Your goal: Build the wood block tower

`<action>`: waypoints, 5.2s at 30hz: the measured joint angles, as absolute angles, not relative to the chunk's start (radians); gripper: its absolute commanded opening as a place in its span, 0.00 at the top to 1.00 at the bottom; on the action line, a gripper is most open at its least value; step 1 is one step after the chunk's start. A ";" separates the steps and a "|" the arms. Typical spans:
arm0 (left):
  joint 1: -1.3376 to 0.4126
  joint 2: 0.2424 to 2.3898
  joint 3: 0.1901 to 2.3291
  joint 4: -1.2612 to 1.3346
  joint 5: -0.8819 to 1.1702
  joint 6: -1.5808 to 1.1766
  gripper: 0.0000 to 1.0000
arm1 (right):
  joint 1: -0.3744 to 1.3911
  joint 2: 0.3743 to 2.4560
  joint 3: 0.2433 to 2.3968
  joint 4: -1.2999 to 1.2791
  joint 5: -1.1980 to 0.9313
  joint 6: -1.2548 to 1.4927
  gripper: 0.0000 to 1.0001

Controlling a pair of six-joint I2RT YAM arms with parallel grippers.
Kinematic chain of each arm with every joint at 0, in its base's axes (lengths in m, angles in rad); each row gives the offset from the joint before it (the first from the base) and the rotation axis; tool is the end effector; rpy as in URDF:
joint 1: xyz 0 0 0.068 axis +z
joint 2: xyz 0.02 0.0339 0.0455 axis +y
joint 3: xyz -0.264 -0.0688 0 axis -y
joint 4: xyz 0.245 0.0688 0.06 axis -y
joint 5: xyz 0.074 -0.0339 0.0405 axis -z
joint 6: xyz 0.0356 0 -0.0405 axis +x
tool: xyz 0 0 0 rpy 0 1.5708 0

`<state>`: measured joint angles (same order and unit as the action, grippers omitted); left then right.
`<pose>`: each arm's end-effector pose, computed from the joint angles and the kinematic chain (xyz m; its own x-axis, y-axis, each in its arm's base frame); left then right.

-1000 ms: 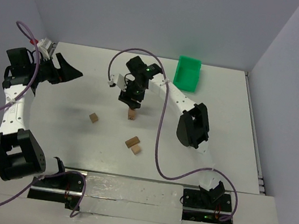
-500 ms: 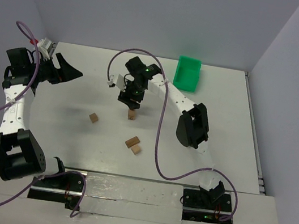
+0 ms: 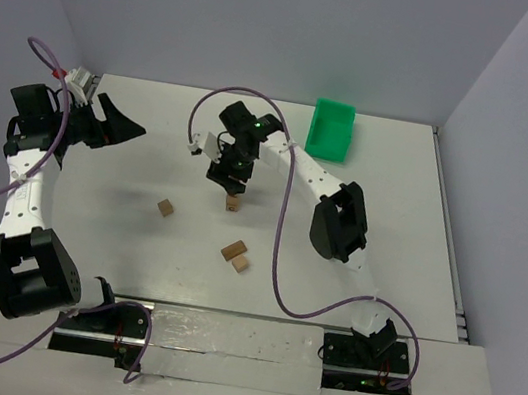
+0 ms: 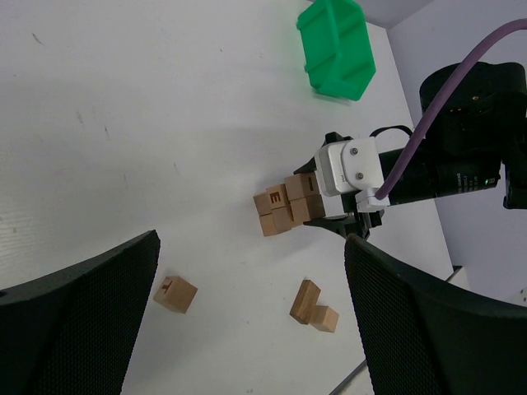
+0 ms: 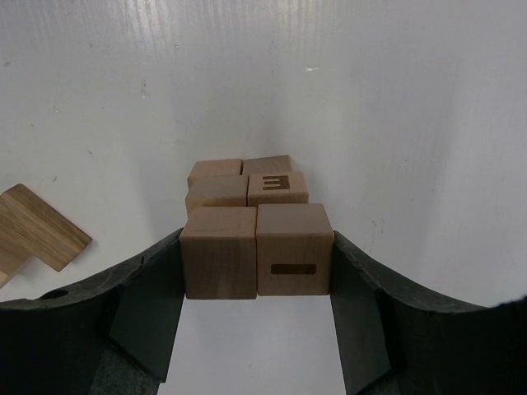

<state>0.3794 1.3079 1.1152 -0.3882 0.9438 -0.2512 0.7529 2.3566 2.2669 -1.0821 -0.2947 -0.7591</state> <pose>0.2732 0.0779 0.3283 -0.5960 -0.3947 -0.6993 0.2719 0.7202 -0.6382 0.3564 0.3481 0.2383 0.0192 -0.8846 -0.4660 -0.9972 0.0169 -0.0732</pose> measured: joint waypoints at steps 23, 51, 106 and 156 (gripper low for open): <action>0.382 1.312 1.115 -0.388 0.947 -0.251 0.01 | 0.755 2.361 2.267 -1.081 -0.291 -0.755 0.75; 0.382 1.312 1.115 -0.388 0.947 -0.252 0.01 | 0.760 2.361 2.260 -1.078 -0.296 -0.775 0.65; 0.382 1.324 1.115 -0.385 0.948 -0.259 0.01 | 0.764 2.352 2.200 -1.058 -0.295 -0.799 0.00; 0.281 1.276 0.997 -0.877 0.708 0.986 0.25 | 0.621 1.563 1.496 -0.942 -0.509 -0.565 0.00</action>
